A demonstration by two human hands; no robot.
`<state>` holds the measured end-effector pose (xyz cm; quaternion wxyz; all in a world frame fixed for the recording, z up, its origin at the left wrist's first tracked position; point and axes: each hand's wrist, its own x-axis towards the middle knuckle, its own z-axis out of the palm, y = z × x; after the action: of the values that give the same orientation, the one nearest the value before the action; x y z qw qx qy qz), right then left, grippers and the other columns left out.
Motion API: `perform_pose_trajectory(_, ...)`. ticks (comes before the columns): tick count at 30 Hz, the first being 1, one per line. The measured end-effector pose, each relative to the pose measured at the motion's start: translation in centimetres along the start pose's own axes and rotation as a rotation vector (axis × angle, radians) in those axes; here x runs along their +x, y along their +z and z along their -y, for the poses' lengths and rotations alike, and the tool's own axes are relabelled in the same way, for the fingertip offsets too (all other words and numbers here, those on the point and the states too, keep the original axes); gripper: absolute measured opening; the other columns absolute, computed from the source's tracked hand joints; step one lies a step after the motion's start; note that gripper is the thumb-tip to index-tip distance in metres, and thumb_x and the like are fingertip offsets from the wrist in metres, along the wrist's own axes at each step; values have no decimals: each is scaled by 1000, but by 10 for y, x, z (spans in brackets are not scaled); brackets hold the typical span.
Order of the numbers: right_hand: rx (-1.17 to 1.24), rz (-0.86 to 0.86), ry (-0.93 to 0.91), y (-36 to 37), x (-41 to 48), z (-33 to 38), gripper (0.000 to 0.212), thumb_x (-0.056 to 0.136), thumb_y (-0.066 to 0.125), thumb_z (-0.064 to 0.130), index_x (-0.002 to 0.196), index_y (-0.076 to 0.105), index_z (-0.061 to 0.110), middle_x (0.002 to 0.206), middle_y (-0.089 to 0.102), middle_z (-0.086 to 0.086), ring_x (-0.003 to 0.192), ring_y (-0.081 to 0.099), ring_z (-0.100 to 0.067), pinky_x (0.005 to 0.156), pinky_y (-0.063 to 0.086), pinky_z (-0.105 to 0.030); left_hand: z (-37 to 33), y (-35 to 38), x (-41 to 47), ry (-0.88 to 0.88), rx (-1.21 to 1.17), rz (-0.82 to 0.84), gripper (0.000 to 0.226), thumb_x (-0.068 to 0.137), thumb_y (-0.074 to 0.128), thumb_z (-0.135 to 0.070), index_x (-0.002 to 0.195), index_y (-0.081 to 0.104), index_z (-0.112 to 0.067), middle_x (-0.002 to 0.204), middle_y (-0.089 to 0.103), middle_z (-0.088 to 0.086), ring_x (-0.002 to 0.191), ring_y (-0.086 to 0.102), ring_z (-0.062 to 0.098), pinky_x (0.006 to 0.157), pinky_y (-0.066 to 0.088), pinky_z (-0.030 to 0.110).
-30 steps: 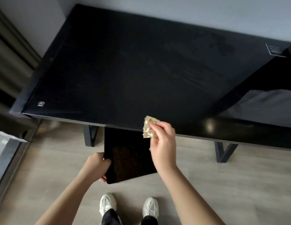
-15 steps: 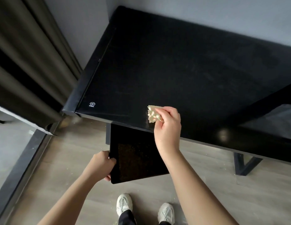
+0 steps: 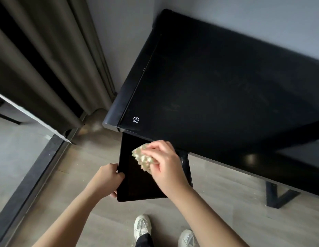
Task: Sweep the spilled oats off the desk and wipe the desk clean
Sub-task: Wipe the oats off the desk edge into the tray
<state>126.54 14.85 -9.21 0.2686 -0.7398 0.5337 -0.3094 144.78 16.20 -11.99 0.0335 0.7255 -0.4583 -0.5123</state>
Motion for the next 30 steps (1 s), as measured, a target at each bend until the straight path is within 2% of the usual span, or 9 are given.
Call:
perform_pose_trajectory(4,-96,-350,137,-16,17,-14,45,74,51,-14,107,72,8,107,60,-1,101,52,-13,88,42,-9,2,-7,3,-4,-1,13,17,83,42,-2,75,57,-5,64,67,16,46,66,29,46,53,32)
perform_pose_trajectory(6,-142,-360,234,-8,37,-20,46,77,56,-16,113,70,9,110,59,0,101,49,-10,91,44,-13,4,-9,3,2,-4,19,17,82,42,-2,76,57,-6,65,67,16,46,66,29,43,52,31)
perform_pose_trajectory(9,-137,-247,202,17,60,-15,45,81,60,-12,119,68,10,115,58,1,101,42,-5,91,50,-26,6,-13,3,10,12,35,17,82,41,-3,77,57,-7,68,68,17,48,66,29,44,53,30)
perform_pose_trajectory(13,-108,-35,25,37,83,2,43,81,57,-11,116,70,10,114,60,0,104,49,-14,89,50,-31,9,-19,5,25,52,67,18,84,40,-5,78,56,-11,73,69,18,51,68,29,46,53,29)
perform_pose_trajectory(18,31,313,-157,24,49,0,29,76,51,-8,85,73,8,95,65,3,94,44,8,83,39,-13,17,-18,5,61,93,59,19,84,40,-6,75,54,-15,73,68,17,50,67,29,50,56,33)
perform_pose_trajectory(21,-16,306,-181,25,2,-16,29,72,54,-8,89,72,6,98,65,3,98,51,-11,82,48,-27,26,-10,8,68,103,51,21,84,41,-6,74,54,-19,71,68,14,48,66,27,50,56,33)
perform_pose_trajectory(25,112,268,73,39,-38,-38,47,75,44,-14,100,73,13,105,62,11,104,54,-6,90,44,-15,42,16,21,33,91,49,20,80,40,-6,80,57,-14,71,69,16,48,66,26,51,56,33)
perform_pose_trajectory(28,298,281,515,54,-49,-72,48,84,40,-12,96,70,24,99,65,8,81,64,-6,68,53,-19,58,46,38,-13,87,56,19,81,38,-6,79,55,-16,73,69,17,49,67,25,49,54,29)
perform_pose_trajectory(30,357,278,713,67,-55,-104,37,88,48,2,94,69,32,88,70,2,75,68,-11,61,53,-27,70,70,54,-54,78,58,20,81,37,-6,82,56,-14,74,70,16,49,67,25,50,53,27)
